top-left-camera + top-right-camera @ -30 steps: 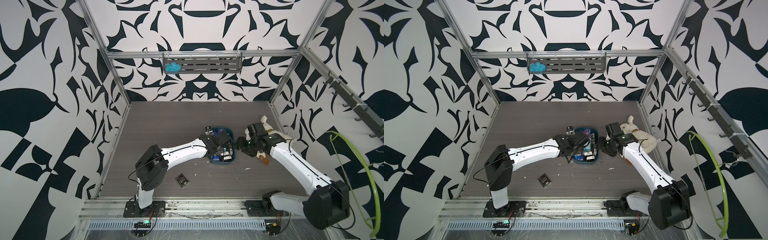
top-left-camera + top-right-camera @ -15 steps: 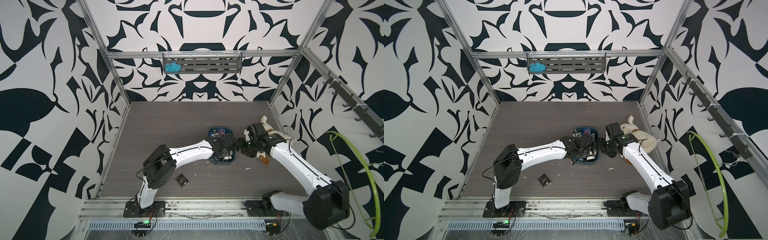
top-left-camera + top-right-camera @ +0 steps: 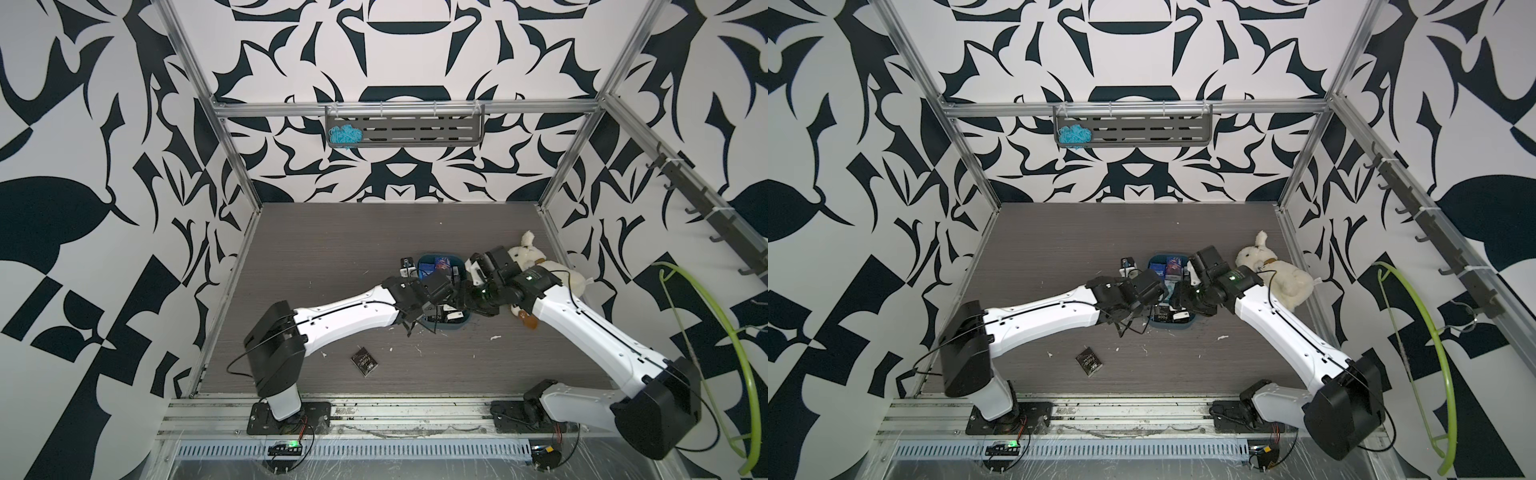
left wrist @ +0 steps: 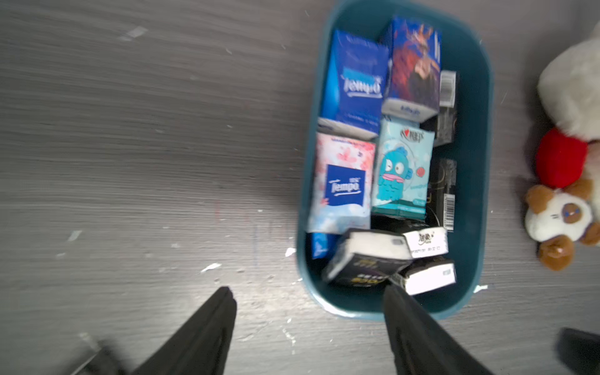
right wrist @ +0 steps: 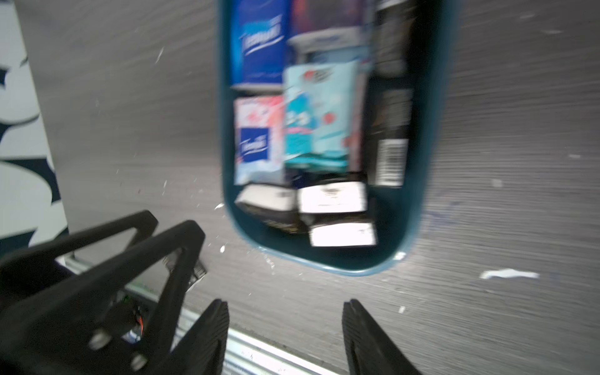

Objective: Put the pocket tissues into the storage box
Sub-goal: Place the pocket tissues in the storage box, then adjust the pocket tissues in the storage box.

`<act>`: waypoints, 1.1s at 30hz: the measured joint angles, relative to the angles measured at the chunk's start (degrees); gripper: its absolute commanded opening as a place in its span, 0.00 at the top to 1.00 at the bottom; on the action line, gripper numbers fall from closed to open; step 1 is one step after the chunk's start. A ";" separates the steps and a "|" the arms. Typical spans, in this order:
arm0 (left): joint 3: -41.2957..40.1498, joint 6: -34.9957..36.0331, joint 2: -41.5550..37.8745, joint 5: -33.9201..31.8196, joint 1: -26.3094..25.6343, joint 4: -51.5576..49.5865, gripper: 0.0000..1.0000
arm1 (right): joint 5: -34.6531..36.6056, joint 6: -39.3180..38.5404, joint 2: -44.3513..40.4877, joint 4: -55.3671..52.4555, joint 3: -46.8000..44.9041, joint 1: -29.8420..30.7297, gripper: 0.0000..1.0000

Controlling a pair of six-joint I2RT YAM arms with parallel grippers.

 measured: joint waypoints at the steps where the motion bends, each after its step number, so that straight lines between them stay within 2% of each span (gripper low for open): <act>1: -1.49 -0.63 -1.92 -0.68 0.15 -0.15 0.19 | -0.02 0.46 0.90 0.50 0.42 1.31 0.40; 10: -18.34 -9.33 -16.15 -3.67 1.70 -1.46 0.16 | 0.02 2.08 8.52 3.76 3.74 7.37 0.41; 13: -21.68 -13.00 -17.70 -2.78 1.70 -1.99 0.09 | -0.22 2.10 10.25 4.68 4.09 7.52 0.41; 18: -23.69 -16.98 -17.55 0.74 1.70 -3.19 0.01 | -0.61 2.08 14.21 5.73 4.70 7.56 0.40; 33: -21.77 -18.16 -11.10 14.08 1.68 -7.13 0.01 | 0.68 0.59 13.51 7.06 1.40 7.56 0.40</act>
